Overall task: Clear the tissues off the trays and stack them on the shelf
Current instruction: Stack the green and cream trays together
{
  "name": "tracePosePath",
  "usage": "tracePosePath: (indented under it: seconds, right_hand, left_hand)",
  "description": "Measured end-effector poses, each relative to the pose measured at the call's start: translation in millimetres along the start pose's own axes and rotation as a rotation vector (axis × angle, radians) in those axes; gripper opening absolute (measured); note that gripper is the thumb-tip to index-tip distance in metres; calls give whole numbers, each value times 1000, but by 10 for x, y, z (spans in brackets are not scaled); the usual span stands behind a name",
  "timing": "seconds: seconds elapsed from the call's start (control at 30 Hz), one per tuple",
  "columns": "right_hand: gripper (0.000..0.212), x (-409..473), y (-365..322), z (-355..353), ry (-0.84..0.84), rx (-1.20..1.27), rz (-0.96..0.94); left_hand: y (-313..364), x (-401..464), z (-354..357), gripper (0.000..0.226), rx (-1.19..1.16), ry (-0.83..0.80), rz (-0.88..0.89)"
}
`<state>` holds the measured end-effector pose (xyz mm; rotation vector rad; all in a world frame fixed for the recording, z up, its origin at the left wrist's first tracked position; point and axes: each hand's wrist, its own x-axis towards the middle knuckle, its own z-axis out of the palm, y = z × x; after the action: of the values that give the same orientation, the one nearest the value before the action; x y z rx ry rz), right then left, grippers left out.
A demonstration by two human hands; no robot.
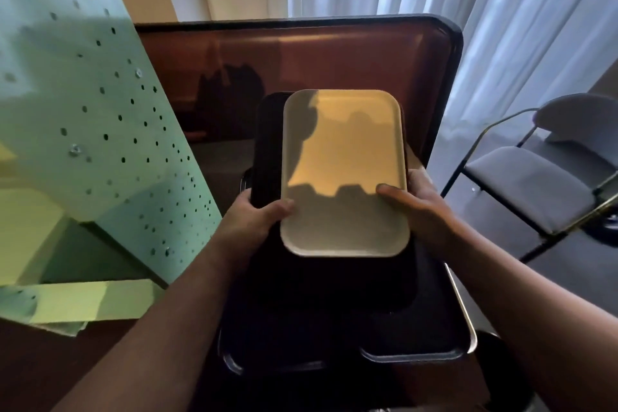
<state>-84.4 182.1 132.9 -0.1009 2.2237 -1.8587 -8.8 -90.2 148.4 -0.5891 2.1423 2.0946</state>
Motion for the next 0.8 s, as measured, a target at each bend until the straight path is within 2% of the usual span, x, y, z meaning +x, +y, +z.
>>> tracePosePath:
  seconds: [0.1, 0.2, 0.27, 0.4, 0.47, 0.63, 0.8]
  right_hand:
    - [90, -20, 137, 70, -97, 11, 2]
    - [90, -86, 294, 190, -73, -154, 28]
    - [85, -126, 486, 332, -29, -319, 33]
    - [71, -114, 735, 652, 17, -361, 31]
    - [74, -64, 796, 761, -10, -411, 10]
    - [79, 34, 929, 931, -17, -469, 29]
    - [69, 120, 1069, 899, -9, -438, 36]
  left_hand:
    - [-237, 39, -86, 55, 191, 68, 178]
    - [-540, 49, -184, 56, 333, 131, 275]
    - [-755, 47, -226, 62, 398, 165, 250]
    - [-1056, 10, -277, 70, 414, 303, 91]
    - [-1116, -5, -285, 65, 434, 343, 47]
    - [-1224, 25, -329, 53, 373, 409, 59]
    - [-1293, 55, -342, 60, 318, 397, 99]
